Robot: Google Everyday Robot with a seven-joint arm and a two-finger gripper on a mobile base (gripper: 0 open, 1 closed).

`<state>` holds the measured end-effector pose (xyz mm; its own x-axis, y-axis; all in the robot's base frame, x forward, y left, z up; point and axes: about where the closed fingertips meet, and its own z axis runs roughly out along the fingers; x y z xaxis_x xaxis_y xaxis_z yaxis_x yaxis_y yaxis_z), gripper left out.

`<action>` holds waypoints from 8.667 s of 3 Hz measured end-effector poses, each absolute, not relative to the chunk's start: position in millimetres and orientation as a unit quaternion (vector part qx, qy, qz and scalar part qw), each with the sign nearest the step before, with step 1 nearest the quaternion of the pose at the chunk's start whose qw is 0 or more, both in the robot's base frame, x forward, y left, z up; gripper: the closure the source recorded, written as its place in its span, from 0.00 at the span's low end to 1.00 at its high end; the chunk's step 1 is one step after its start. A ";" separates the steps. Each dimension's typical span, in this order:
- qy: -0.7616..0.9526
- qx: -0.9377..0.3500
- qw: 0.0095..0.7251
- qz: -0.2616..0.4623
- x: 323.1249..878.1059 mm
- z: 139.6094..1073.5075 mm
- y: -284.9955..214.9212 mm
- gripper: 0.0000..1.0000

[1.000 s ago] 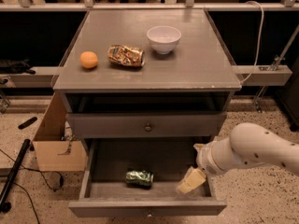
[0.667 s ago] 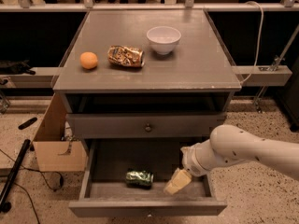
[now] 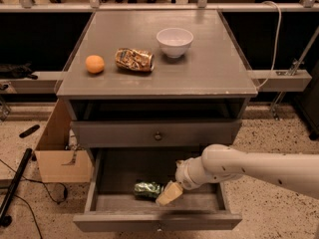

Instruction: Pick green can from middle drawer and place on counter

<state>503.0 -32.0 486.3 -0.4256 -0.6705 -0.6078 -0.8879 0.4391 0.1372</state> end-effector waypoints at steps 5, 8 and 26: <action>0.825 -0.472 0.214 0.226 532.5 388.6 2.9 0.00; 0.828 -0.466 0.215 0.226 534.7 367.3 11.7 0.45; 0.708 -0.539 0.456 0.008 489.9 1033.7 -164.6 1.00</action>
Offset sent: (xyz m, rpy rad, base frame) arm 0.0158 0.0235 -0.0460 -0.0164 0.0465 -0.0201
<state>489.9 -164.6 1033.7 -0.0026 -0.7563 -0.6542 -0.7704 0.4186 -0.4809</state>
